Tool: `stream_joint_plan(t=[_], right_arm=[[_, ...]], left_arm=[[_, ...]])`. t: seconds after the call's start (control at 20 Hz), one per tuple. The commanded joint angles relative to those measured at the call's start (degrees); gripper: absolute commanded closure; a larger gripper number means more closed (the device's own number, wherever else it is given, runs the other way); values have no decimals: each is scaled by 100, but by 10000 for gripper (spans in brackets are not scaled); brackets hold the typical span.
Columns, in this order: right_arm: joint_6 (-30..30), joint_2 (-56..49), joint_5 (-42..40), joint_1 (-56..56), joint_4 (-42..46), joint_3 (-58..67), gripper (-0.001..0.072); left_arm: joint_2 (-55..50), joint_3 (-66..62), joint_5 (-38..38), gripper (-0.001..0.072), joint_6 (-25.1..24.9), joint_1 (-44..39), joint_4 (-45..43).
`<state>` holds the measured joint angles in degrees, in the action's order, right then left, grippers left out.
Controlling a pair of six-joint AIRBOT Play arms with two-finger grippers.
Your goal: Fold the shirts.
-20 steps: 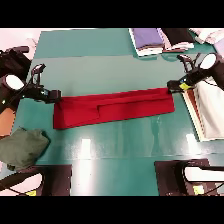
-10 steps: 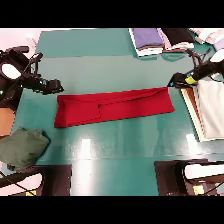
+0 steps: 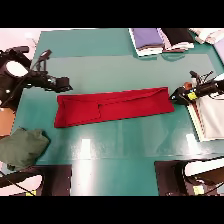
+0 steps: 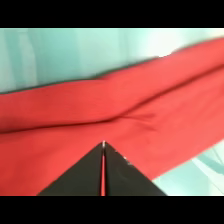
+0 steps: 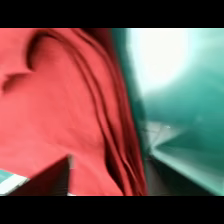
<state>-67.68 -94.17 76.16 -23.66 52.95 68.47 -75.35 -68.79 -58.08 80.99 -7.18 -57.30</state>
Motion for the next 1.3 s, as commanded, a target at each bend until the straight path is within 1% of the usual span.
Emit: stream_joint_plan(t=[0.0,0.05,0.1,0.15,0.2,0.3,0.4,0.5,0.7,0.9,1.05,1.2,1.25], right_arm=[[365,-225,-291,326,-378,-125,414],[369,-199,-380,428,-378,-116,510],[374,-129,-431,514,-376,-79,641],[376,-33,-402,549,-376,22,697],[374,107,-295,549,-380,199,697],[358,433,61,584,-448,682,697],[223,824,315,691,-798,1128,697],[120,1172,391,942,-1104,1530,697],[-313,1519,400,1681,-1139,2245,697],[-520,1547,363,2485,-1132,2767,697],[-597,1547,109,2942,-1134,2977,697],[-651,1547,-59,3292,-1143,2959,697],[-651,1547,-136,3399,-1143,2962,697]], left_arm=[[-168,0,535,682,236,-745,74],[-260,0,743,682,334,-951,76],[-376,-2,975,683,468,-1152,79],[-520,-22,1204,683,564,-1355,90],[-693,-85,1349,683,601,-1521,94],[-1193,-413,1405,683,601,-1827,96],[-1722,-824,1392,683,601,-2076,101],[-2214,-1200,1364,683,603,-2315,120],[-2924,-1799,1346,684,603,-2612,144],[-3102,-1989,1338,683,619,-2653,203],[-3102,-1989,1276,683,621,-2653,177],[-2999,-2083,990,683,643,-2496,83],[-2885,-2107,872,683,719,-2365,-22]])
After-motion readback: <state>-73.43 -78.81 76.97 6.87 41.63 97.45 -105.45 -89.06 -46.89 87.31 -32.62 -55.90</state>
